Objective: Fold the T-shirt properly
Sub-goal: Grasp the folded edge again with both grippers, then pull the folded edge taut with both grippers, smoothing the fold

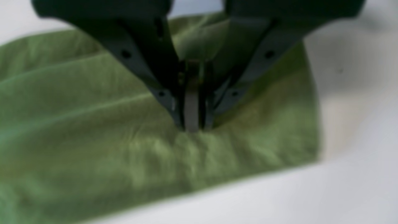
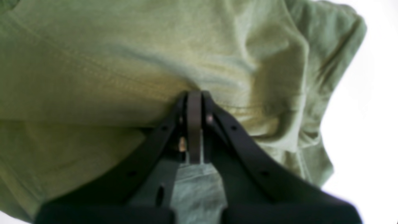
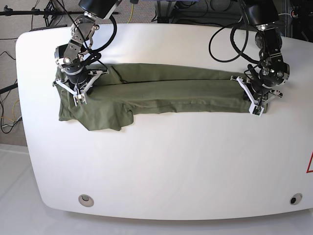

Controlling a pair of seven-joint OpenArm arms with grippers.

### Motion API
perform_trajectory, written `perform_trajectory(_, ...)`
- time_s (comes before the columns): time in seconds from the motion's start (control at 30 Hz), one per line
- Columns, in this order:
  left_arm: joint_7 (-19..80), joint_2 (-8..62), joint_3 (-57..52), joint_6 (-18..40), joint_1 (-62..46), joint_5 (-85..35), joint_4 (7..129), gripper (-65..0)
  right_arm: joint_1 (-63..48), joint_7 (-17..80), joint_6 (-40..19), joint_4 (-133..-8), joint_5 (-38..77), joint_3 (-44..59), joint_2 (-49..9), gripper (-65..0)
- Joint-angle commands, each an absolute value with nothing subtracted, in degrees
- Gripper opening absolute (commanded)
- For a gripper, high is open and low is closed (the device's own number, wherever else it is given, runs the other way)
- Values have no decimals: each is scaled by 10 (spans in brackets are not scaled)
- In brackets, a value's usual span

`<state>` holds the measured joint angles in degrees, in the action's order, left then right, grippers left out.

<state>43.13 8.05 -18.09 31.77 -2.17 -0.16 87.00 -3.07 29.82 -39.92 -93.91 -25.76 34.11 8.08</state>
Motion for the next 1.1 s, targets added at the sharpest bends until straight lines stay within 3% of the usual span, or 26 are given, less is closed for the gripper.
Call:
perform_trajectory(0.0,425,86,-179,318,7,-5,852,-638,-16,296,-400,-933,-258,342,78,-650)
perform_trajectory(0.47,361,99,-179,317,28,-4,778,-638,13,291,-400,-884,-258,340,65,-650)
perform_trajectory(1.07,353,114,-196,317,69,52,744,-638,18,265,-397,-866,-258,342,49,-650)
